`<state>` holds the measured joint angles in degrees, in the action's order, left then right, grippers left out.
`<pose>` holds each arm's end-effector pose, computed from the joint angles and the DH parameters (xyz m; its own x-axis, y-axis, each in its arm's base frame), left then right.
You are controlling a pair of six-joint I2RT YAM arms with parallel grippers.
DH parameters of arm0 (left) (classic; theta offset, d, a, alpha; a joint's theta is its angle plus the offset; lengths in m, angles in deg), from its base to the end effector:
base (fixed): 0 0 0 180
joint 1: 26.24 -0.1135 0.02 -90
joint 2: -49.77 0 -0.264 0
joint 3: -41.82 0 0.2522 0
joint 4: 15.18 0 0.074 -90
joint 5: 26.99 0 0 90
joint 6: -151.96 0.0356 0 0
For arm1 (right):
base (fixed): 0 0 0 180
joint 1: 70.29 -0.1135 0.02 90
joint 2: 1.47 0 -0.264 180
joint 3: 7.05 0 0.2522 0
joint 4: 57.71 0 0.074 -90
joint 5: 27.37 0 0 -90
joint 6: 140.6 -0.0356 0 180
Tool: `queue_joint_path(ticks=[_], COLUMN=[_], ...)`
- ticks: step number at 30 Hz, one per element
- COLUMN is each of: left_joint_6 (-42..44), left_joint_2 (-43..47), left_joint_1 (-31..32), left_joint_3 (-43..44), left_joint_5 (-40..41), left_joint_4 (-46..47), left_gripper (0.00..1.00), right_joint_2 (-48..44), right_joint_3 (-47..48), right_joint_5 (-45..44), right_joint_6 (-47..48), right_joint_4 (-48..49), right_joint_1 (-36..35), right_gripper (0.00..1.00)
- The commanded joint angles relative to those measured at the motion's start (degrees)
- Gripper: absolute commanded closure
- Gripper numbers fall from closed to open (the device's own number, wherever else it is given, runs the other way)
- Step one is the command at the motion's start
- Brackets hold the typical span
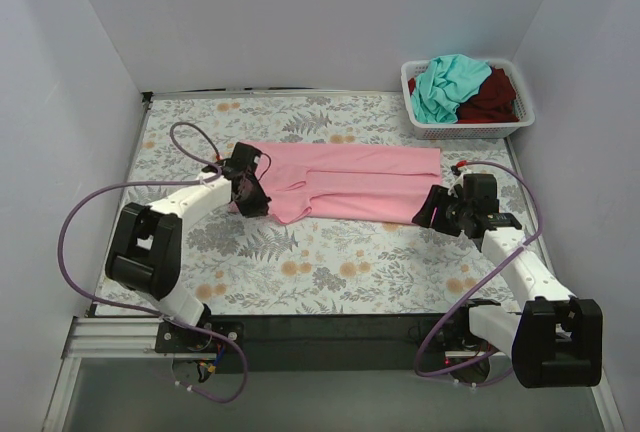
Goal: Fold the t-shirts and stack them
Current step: Fold the tshirt
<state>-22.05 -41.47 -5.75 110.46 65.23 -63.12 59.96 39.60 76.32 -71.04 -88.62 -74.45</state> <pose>0.2769 -0.1020 0.1772 -0.4280 -0.9010 -0.0711 -0.8432 0.4264 -0.3275 0.2123 0.0239 0.2033 -0.7509 0.2856 -0.5954 0.0287 0.9149 0.4026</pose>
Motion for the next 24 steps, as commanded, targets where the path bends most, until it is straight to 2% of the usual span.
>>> queue_joint_path(ticks=[1, 5, 12, 16, 24], left_joint_6=[1.6, 3.5, 6.0, 5.7, 2.3], left_joint_2=[-1.4, -7.1, -17.8, -21.3, -24.8], left_joint_1=[0.3, 0.3, -0.8, -1.4, -3.9], left_joint_3=[8.4, 20.0, 33.3, 37.3, 37.9], left_joint_5=[2.1, 3.4, 5.9, 6.7, 5.6], left_joint_4=[0.1, -0.9, -1.2, -0.9, 1.6], left_gripper=[1.00, 1.00, 1.00, 1.00, 1.00], right_joint_2=[-1.4, -1.4, -1.6, -1.3, 0.7], right_joint_3=[2.2, 2.8, 2.9, 3.6, 5.1], right_joint_5=[1.4, 1.4, 2.5, 2.4, 2.5], right_joint_6=[1.8, 2.9, 3.7, 4.3, 4.3], right_joint_4=[-0.8, -1.7, -1.9, -2.0, -2.2], right_joint_1=[-0.2, -0.4, -0.8, -0.9, -1.0], right_gripper=[0.37, 0.37, 0.37, 0.38, 0.38])
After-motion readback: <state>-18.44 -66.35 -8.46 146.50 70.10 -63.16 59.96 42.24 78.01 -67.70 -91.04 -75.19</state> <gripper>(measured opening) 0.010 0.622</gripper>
